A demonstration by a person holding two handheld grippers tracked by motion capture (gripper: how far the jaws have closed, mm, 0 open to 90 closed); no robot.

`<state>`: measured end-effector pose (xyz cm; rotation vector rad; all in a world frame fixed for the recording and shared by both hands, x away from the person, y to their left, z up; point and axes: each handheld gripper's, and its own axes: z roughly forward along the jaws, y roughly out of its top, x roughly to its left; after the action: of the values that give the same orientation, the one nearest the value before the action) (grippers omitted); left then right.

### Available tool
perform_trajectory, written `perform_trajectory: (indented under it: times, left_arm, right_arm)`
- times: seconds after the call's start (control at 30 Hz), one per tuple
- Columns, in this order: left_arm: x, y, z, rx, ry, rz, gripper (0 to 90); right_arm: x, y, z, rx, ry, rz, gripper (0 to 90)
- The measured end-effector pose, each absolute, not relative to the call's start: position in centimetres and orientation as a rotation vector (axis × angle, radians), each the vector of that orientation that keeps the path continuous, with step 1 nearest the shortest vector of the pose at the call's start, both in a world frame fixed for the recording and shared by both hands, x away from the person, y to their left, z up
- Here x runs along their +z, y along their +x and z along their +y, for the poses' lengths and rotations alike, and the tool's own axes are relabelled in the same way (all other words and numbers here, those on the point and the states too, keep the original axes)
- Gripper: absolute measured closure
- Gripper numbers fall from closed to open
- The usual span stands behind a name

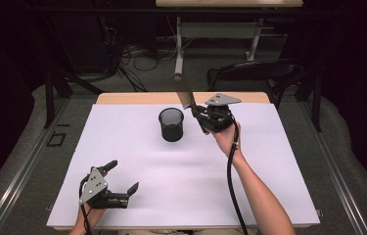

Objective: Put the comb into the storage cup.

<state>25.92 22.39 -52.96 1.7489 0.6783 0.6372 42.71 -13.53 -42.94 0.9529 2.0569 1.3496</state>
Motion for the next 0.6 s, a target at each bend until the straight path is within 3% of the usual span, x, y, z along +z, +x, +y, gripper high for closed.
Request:
perform_trajectory:
  times: [0.6]
  left_arm:
    - [-52.94,25.91,22.41,0.639,1.745,0.677,0.1]
  right_arm:
    - [-42.48,43.59,-12.88,1.372,0.939,2.012,72.4]
